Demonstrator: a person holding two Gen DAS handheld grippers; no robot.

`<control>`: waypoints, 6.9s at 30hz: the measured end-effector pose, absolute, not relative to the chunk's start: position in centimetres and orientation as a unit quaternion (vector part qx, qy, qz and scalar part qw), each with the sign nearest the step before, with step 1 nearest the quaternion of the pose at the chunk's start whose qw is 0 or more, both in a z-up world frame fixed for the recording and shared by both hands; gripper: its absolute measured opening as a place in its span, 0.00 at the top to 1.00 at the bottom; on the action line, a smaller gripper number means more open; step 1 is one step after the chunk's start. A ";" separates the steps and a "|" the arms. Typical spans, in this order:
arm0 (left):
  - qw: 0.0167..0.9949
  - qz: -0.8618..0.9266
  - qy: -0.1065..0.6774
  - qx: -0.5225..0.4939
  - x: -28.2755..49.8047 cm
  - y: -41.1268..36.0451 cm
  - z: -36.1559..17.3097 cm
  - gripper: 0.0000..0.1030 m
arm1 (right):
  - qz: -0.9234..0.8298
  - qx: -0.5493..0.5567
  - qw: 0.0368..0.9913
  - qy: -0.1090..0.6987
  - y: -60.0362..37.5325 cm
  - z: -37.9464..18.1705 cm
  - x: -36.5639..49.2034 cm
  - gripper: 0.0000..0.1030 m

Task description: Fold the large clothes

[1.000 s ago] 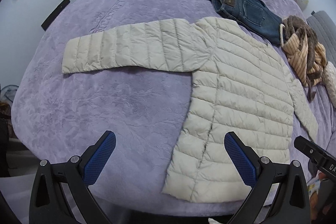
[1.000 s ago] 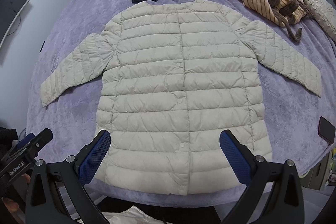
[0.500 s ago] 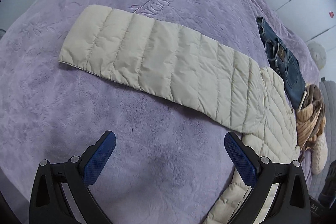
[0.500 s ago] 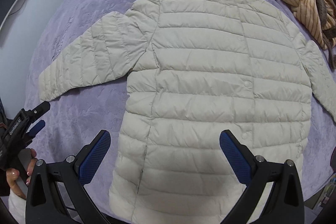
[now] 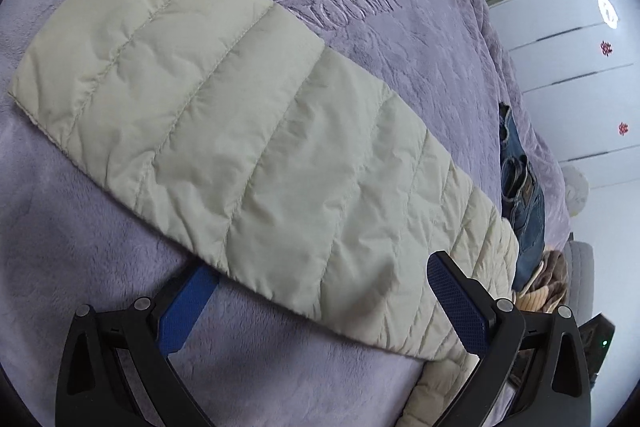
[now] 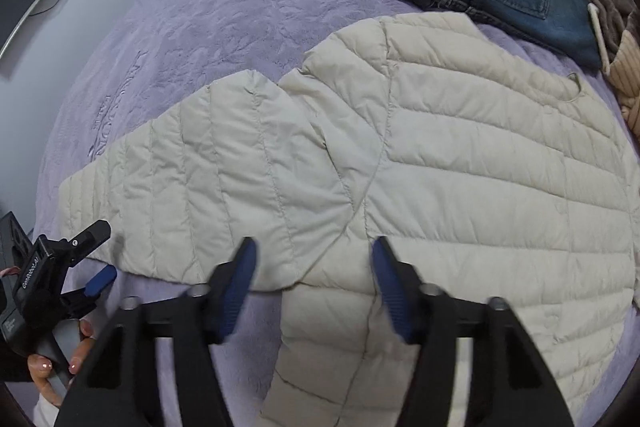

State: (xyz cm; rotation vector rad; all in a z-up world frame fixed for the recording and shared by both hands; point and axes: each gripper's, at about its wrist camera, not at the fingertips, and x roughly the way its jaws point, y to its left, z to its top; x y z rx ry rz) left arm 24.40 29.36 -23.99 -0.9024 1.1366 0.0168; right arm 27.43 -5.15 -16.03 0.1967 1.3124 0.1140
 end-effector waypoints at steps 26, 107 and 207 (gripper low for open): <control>0.845 -0.222 0.427 -0.234 28.0 12.5 -9.3 0.87 | 0.119 0.223 0.772 0.583 -9.6 -19.6 26.4 0.76; 0.841 -0.026 0.538 0.054 26.3 7.5 -19.7 0.00 | -0.053 0.421 0.763 0.488 -35.4 -22.9 21.8 0.95; 0.808 -0.178 0.557 0.069 20.7 -11.9 -13.5 0.28 | -0.087 0.399 0.780 0.475 -46.7 -16.7 10.4 0.42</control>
